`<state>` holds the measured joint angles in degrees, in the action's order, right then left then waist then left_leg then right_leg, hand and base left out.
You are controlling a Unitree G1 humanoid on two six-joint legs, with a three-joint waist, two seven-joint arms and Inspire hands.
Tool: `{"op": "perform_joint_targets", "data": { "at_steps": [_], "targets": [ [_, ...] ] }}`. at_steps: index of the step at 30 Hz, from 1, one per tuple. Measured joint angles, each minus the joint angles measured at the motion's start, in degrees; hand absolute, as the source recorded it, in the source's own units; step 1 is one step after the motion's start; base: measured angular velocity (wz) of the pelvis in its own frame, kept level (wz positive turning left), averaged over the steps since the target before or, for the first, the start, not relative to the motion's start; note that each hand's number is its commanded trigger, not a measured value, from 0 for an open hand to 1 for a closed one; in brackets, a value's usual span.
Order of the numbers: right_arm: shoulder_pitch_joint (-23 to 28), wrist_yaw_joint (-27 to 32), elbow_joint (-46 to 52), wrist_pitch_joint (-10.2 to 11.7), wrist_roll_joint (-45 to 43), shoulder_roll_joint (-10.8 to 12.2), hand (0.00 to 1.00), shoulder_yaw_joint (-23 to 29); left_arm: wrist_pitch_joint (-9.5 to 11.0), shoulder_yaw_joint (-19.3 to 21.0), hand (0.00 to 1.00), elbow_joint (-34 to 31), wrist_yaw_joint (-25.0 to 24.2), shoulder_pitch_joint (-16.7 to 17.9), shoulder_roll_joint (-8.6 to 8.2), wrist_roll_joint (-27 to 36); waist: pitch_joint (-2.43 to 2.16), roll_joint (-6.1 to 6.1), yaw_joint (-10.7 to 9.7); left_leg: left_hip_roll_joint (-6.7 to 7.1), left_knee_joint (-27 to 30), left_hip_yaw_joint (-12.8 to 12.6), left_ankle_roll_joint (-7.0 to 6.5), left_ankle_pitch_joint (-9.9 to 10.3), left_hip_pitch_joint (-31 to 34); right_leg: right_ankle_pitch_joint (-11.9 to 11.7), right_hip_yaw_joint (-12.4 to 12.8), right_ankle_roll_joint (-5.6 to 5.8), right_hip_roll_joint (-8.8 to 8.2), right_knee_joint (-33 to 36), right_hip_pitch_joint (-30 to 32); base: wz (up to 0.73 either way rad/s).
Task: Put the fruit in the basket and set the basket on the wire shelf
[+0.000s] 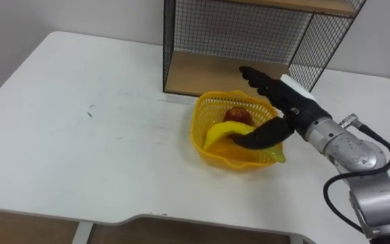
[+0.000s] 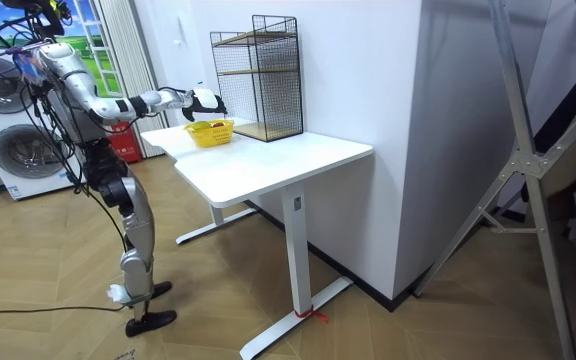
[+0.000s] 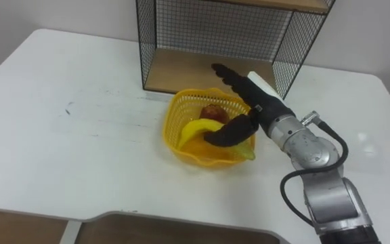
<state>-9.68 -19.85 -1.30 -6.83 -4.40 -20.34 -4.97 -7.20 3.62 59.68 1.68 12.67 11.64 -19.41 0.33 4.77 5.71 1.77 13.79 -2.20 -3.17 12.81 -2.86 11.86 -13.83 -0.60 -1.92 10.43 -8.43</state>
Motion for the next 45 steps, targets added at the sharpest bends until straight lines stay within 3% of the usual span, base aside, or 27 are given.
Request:
{"op": "perform_joint_targets", "data": {
  "at_steps": [4,10,12,17,19,21,23,25,31,33,35,39,41,45],
  "targets": [
    [0.46,1.37,0.0,0.0,4.65,0.11,0.0,0.19,0.14,0.77,0.0,0.24,0.34,0.44,-0.3,1.54,0.05,-0.11,-0.7,0.0,-0.28,0.41,0.01,0.01,-0.69,0.0,-0.15,0.0,0.05,-0.08,-0.58,0.02],
    [3.58,5.77,0.13,0.07,11.32,0.11,0.0,4.22,0.26,2.35,0.0,0.64,2.83,1.65,-0.71,4.56,-0.64,-0.06,-0.98,-0.01,-0.53,0.74,0.02,0.01,-0.77,0.0,-0.31,0.0,-0.07,-0.08,-0.64,0.02],
    [5.27,8.18,0.13,0.09,16.84,0.12,0.0,6.11,0.77,4.88,0.0,0.86,4.76,2.39,-0.83,10.45,-0.95,-0.28,-1.09,0.0,-0.36,0.71,0.02,0.01,-1.06,0.0,-0.31,0.0,-0.09,-0.13,-0.96,0.0],
    [7.44,15.27,1.23,0.78,25.67,0.13,0.0,11.17,2.13,13.53,0.0,0.19,11.75,4.69,-1.58,26.11,-0.76,-1.23,-1.35,0.02,-1.07,0.58,0.02,0.01,-1.83,-0.05,-0.06,0.08,-0.07,-0.74,-1.6,-0.02],
    [9.8,18.19,3.56,0.78,25.88,0.14,0.0,13.12,2.42,18.12,0.0,-0.67,14.97,4.97,-1.65,29.39,-0.73,-1.53,-1.07,-0.08,-1.13,0.43,0.04,0.01,-1.8,-0.04,0.6,0.08,0.06,-0.76,-1.5,-0.02],
    [12.88,21.9,5.12,1.13,25.68,0.21,0.0,16.02,2.42,24.49,0.0,-5.48,20.65,5.94,-2.18,33.8,-0.62,-1.97,-1.03,-0.04,-1.1,0.56,0.05,0.02,-1.69,-0.04,0.66,0.08,0.05,-0.79,-1.48,0.02],
    [14.9,25.13,5.07,1.14,26.09,0.46,0.0,17.46,2.7,27.17,0.0,-10.52,25.61,6.19,-2.16,36.93,-0.67,-2.28,-0.96,0.02,-1.08,0.87,0.05,0.01,-1.64,-0.04,0.26,0.08,-0.01,-0.76,-1.52,0.06],
    [16.17,27.88,5.08,1.14,26.72,0.46,0.0,18.32,3.13,28.31,0.0,-15.89,30.29,6.57,-2.21,38.03,-0.88,-2.78,-0.93,0.05,-1.08,0.87,0.05,0.0,-1.66,-0.05,0.29,0.08,-0.04,-0.72,-1.49,0.0],
    [20.22,33.72,5.08,1.88,26.14,0.65,0.0,20.86,7.24,31.29,0.0,-32.27,43.43,5.51,-2.29,37.87,-1.29,-3.35,-0.6,0.01,-1.13,0.78,0.06,0.01,-1.82,-0.05,0.51,0.08,0.02,-0.65,-1.46,-0.02],
    [21.86,35.1,5.07,1.99,26.49,1.97,0.0,21.65,7.72,31.75,0.0,-38.95,47.75,5.24,-2.49,37.38,-1.14,-3.7,-0.51,-0.01,-1.25,0.56,0.06,0.01,-2.01,-0.05,0.92,0.08,0.08,-0.69,-1.52,-0.06],
    [22.49,36.18,5.07,2.0,26.65,3.25,0.0,22.05,7.82,31.86,0.0,-43.73,50.36,5.07,-2.54,37.24,-1.09,-3.77,-0.65,0.01,-1.13,0.59,0.06,0.01,-1.91,-0.04,0.91,0.08,0.07,-0.67,-1.44,0.0],
    [23.21,36.9,5.08,2.46,26.53,3.47,0.0,22.12,8.44,31.74,0.0,-53.57,53.82,4.75,-2.56,35.3,-1.01,-4.04,-0.77,0.06,-1.03,0.64,0.05,0.01,-1.46,-0.04,0.98,0.08,0.12,-0.63,-0.73,0.0],
    [23.49,37.0,5.07,2.59,26.6,3.46,0.0,22.08,8.7,31.46,0.0,-57.01,54.1,4.74,-2.55,33.32,-0.94,-4.13,-0.7,0.07,-1.01,0.62,0.05,0.01,-1.38,-0.05,1.0,0.08,0.08,-0.62,-0.73,0.0],
    [23.79,36.49,5.08,4.92,26.59,3.99,0.0,22.15,10.33,29.6,0.0,-63.66,52.52,4.7,-2.54,29.71,-0.67,-4.6,-1.21,0.09,-1.06,0.63,0.06,0.02,-1.67,-0.05,0.94,0.08,0.38,-0.73,-0.69,0.0]
  ]
}}
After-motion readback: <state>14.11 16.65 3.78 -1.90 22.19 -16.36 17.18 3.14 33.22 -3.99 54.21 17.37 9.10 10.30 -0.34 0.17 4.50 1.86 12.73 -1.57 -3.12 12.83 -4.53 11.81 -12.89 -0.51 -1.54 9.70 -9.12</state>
